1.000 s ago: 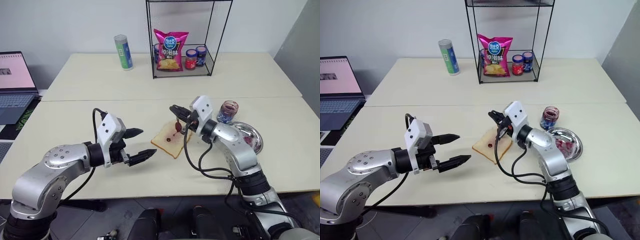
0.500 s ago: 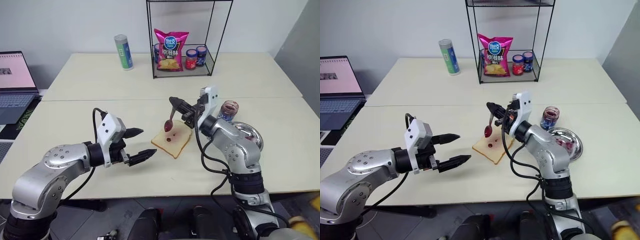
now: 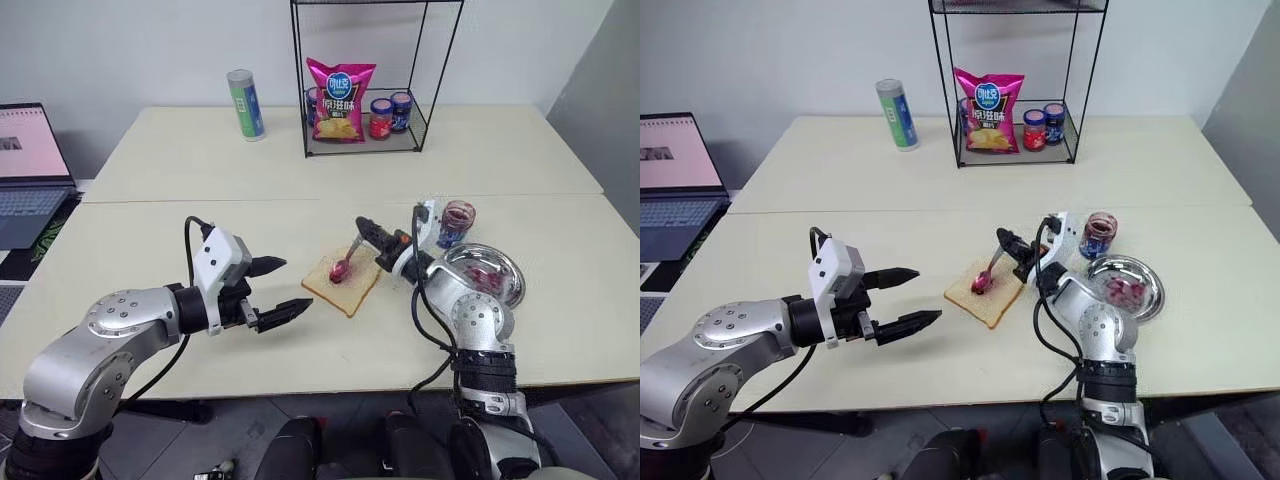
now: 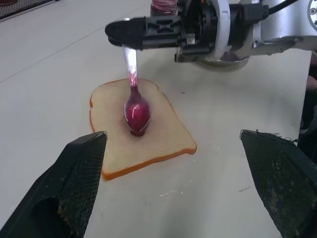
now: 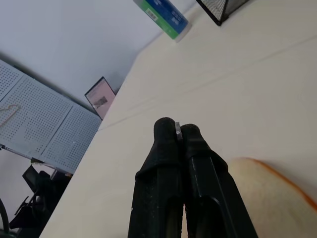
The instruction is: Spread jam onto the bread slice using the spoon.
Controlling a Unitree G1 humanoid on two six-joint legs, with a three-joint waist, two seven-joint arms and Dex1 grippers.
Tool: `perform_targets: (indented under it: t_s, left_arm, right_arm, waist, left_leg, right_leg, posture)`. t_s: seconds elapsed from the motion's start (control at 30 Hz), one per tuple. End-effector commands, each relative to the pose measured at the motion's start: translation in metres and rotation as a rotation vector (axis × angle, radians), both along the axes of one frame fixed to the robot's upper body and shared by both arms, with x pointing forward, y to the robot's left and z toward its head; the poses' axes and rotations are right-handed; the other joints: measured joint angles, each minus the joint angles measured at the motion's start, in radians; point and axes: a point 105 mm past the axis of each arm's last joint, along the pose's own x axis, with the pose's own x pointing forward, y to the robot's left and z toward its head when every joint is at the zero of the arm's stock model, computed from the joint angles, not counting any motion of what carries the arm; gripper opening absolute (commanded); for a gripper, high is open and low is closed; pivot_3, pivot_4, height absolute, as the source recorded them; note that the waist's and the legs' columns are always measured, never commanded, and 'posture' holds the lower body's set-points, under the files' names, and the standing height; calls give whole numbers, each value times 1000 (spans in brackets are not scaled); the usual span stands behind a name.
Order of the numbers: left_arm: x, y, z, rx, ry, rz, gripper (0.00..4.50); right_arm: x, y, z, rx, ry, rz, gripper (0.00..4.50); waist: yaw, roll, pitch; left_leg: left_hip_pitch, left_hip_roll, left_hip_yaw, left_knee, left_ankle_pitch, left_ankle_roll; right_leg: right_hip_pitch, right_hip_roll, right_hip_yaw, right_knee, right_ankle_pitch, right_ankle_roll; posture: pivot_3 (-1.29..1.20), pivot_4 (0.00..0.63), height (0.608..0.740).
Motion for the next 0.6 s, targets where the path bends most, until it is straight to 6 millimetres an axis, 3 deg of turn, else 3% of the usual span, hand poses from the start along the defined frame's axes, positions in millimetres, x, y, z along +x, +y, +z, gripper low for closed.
perform_targets:
  t_s: [0.03,0.17,0.6]
  left_arm:
    - [0,1,8,21,-47,-4,4500]
    - [1,1,9,22,-52,-5,4500]
    - [3,0,11,26,-55,-12,4500]
  right_arm:
    - [4,-2,2,-16,-38,-17,31]
    - [13,-14,-3,-78,-54,-99,31]
    - [36,-48,17,-109,-124,-232,31]
  waist:
    - [-1,0,0]
    - [-1,0,0]
    - [1,0,0]
  left_leg:
    - [0,0,0,0,0,0]
    - [0,0,0,0,0,0]
    - [0,0,0,0,0,0]
  right_leg:
    - [0,0,0,0,0,0]
    - [0,0,0,0,0,0]
    - [1,0,0,0,0,0]
  posture:
    - [0,150,740]
    - [0,150,740]
    - [0,150,740]
